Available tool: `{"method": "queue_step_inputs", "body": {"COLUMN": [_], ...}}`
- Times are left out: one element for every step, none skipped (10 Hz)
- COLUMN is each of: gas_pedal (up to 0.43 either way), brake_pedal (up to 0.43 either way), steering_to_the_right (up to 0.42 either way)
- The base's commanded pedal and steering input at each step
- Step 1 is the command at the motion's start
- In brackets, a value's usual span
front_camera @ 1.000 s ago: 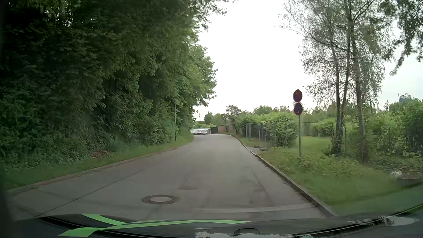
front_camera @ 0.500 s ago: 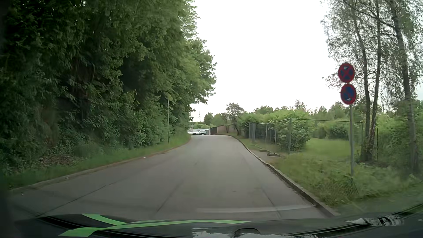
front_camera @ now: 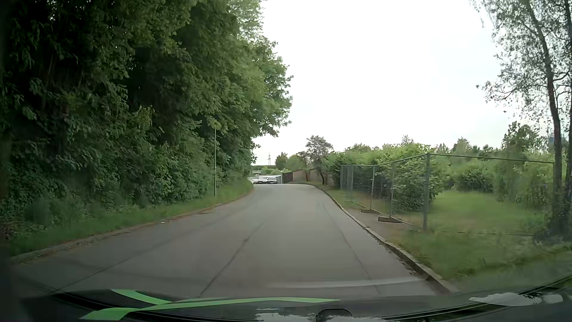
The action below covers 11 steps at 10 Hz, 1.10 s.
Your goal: Follow the waypoints while adhering to traffic rules and regulations
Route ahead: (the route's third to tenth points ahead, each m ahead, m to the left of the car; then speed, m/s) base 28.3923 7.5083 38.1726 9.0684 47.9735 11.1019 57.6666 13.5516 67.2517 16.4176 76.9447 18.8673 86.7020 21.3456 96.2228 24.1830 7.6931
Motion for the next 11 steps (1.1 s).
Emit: {"method": "queue_step_inputs", "body": {"gas_pedal": [0.059, 0.059, 0.059, 0.059, 0.059, 0.059, 0.059, 0.059, 0.067, 0.067, 0.067], "brake_pedal": [0.0, 0.0, 0.0, 0.0, 0.0, 0.0, 0.0, 0.0, 0.0, 0.0, 0.0], "steering_to_the_right": [-0.003, -0.003, -0.003, -0.003, -0.003, -0.003, -0.003, -0.003, -0.003, -0.004, -0.005]}}
